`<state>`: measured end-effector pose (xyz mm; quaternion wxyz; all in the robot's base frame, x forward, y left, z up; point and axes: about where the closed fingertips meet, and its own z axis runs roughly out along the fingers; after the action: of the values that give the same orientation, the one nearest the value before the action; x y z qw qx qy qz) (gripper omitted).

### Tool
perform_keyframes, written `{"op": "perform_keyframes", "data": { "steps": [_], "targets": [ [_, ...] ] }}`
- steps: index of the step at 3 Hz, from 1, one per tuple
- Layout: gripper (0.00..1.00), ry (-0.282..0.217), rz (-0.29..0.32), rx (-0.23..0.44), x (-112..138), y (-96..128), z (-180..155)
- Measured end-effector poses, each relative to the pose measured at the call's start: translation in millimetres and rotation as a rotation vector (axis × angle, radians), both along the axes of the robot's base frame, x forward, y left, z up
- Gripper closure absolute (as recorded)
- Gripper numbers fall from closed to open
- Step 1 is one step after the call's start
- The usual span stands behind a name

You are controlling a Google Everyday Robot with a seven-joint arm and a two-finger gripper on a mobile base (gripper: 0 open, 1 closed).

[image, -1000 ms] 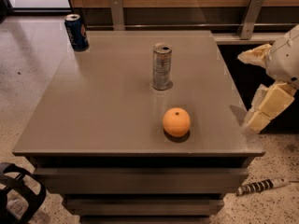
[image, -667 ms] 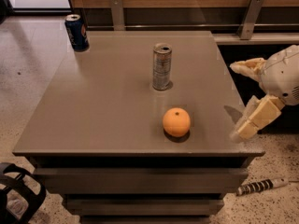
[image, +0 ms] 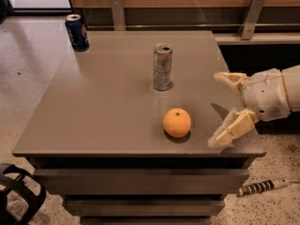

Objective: Move orange near pepsi can

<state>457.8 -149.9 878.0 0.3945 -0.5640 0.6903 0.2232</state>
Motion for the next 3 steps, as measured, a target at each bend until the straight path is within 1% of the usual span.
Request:
{"op": "perform_keyframes", "data": {
  "steps": [1,2,3],
  "targets": [
    [0.0,-0.004,0.009,0.061,4.4,11.1,-13.8],
    [0.0,0.001,0.017,0.095,5.7,21.1,-23.7],
    [0.0,0.008,0.027,0.104,3.3,30.7,-30.0]
  ]
}}
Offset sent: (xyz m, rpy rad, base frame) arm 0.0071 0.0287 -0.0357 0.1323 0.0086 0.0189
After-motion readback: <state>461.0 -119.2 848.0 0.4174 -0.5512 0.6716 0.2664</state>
